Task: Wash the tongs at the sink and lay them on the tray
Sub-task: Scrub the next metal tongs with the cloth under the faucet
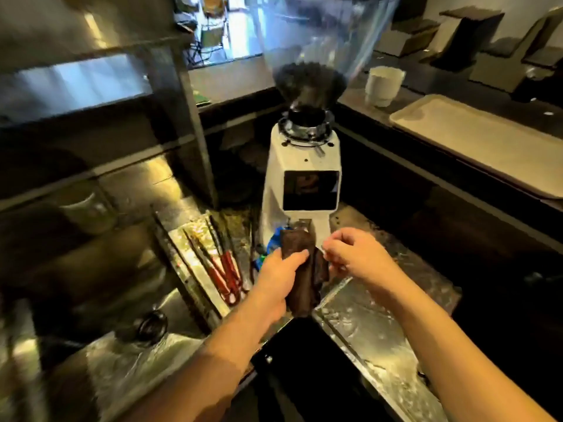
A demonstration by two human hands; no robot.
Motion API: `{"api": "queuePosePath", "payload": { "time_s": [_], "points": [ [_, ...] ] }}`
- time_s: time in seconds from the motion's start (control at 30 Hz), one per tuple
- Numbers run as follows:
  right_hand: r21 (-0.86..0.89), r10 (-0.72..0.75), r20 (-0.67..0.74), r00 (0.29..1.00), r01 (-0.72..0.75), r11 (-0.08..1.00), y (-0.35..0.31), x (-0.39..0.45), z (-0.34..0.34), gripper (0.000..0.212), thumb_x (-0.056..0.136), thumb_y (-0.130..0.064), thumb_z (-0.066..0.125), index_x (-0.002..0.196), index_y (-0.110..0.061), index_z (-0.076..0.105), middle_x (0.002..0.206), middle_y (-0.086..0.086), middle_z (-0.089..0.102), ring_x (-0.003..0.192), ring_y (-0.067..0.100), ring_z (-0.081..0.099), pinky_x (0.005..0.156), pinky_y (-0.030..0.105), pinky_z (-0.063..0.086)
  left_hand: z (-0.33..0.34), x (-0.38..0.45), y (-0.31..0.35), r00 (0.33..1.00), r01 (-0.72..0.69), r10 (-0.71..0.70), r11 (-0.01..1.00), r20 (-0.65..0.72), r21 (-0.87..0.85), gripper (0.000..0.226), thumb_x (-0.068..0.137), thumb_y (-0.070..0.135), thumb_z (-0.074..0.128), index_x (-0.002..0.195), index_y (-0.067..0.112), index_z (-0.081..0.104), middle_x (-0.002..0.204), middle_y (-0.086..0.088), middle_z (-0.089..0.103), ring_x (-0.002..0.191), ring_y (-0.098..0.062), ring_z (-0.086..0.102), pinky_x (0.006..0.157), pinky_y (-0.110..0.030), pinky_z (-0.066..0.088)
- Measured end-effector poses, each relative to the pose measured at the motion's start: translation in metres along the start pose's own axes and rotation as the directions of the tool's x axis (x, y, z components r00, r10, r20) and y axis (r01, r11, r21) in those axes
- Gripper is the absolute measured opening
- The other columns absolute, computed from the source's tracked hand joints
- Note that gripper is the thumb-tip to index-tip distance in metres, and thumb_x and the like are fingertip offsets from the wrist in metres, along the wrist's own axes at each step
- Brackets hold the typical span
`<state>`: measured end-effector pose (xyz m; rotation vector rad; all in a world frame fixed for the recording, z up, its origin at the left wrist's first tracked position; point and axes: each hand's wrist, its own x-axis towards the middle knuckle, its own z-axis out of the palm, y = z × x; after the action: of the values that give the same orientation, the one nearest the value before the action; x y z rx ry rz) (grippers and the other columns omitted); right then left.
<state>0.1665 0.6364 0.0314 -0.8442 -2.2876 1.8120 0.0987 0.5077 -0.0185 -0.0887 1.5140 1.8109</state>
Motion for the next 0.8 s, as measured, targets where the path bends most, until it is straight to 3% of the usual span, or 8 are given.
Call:
{"api": "queuePosePath", "payload": {
  "time_s": [0.1,0.17,0.27,0.47,0.57,0.67,0.73,0.8],
  "points": [
    [-0.046,0.002,0.053,0.999,0.0,0.999,0.001,0.011,0.063,0.019,0.091,-0.007,0.059,0.072,-0.011,0.061,0.051,-0.005,0.06,0.045,0.011,0.054,0.047,0.024,0.042,-0.062,-0.005,-0.001,0.994,-0.002,0.0,1.0,-0.11,-0.024,0.012,0.093,0.01,0.062,0.102,0.011,0.071,0.091,-0.019,0.073,0.079,-0.032,0.069,0.078,-0.047,0.057],
    [-0.051,0.031,0.052,0.998,-0.028,0.998,0.005,0.018,0.096,0.023,0.091,-0.007,0.059,0.069,-0.011,0.058,0.047,-0.005,0.055,0.043,0.012,0.052,0.048,0.025,0.039,-0.096,-0.008,-0.002,0.987,0.024,-0.033,0.998,-0.156,-0.061,0.02,0.093,0.012,0.062,0.111,0.01,0.07,0.097,-0.025,0.07,0.083,-0.034,0.066,0.081,-0.054,0.054],
    [-0.064,0.088,0.009,0.996,-0.087,0.994,0.013,0.029,0.144,0.025,0.09,-0.008,0.059,0.066,-0.014,0.054,0.049,-0.005,0.053,0.039,0.007,0.049,0.045,0.023,0.038,-0.148,-0.008,-0.007,0.98,0.071,-0.091,0.991,-0.178,-0.113,0.03,0.096,0.016,0.058,0.123,0.003,0.062,0.097,-0.028,0.062,0.07,-0.032,0.059,0.07,-0.043,0.048],
    [-0.15,0.188,-0.039,0.981,-0.191,0.97,0.029,0.051,0.189,0.009,0.089,-0.01,0.055,0.08,-0.009,0.057,0.072,0.01,0.061,0.06,0.017,0.058,0.046,0.023,0.042,-0.203,0.0,-0.014,0.92,0.082,-0.133,0.985,-0.369,-0.152,0.006,0.096,0.014,0.06,0.095,0.018,0.064,0.076,-0.016,0.068,0.051,-0.027,0.066,0.05,-0.033,0.053],
    [-0.304,0.145,0.003,0.989,-0.137,0.943,0.042,0.069,0.204,0.012,0.092,-0.013,0.054,0.082,-0.01,0.06,0.076,0.013,0.066,0.068,0.026,0.063,0.056,0.029,0.046,-0.215,0.003,-0.017,0.897,0.105,-0.174,0.977,-0.406,-0.186,0.012,0.096,0.015,0.061,0.107,0.015,0.065,0.089,-0.018,0.07,0.067,-0.031,0.068,0.056,-0.037,0.057],
    [-0.578,0.124,0.118,0.985,-0.034,0.816,0.056,0.095,0.223,0.007,0.091,-0.021,0.058,0.091,-0.014,0.061,0.098,0.014,0.069,0.091,0.032,0.066,0.073,0.033,0.049,-0.217,0.016,-0.02,0.855,0.106,-0.195,0.973,-0.481,-0.207,0.029,0.096,0.01,0.059,0.123,-0.001,0.061,0.092,-0.023,0.066,0.076,-0.034,0.064,0.074,-0.043,0.053],
    [-0.731,0.094,0.183,0.979,0.072,0.678,0.07,0.108,0.24,0.038,0.091,-0.031,0.061,0.122,-0.009,0.055,0.127,0.022,0.058,0.115,0.036,0.059,0.092,0.039,0.049,-0.22,0.023,-0.024,0.818,0.137,-0.224,0.97,-0.529,-0.2,0.035,0.097,0.013,0.059,0.126,-0.005,0.058,0.095,-0.022,0.067,0.082,-0.038,0.066,0.079,-0.045,0.055],
    [-0.815,0.037,0.253,0.967,0.192,0.546,0.084,0.116,0.257,0.065,0.089,-0.042,0.064,0.138,-0.007,0.041,0.142,0.024,0.042,0.13,0.038,0.045,0.104,0.041,0.042,-0.222,0.024,-0.026,0.827,0.15,-0.22,0.973,-0.517,-0.174,0.039,0.096,0.02,0.06,0.127,-0.003,0.057,0.092,-0.016,0.066,0.078,-0.034,0.066,0.073,-0.043,0.056]
  ]
}}
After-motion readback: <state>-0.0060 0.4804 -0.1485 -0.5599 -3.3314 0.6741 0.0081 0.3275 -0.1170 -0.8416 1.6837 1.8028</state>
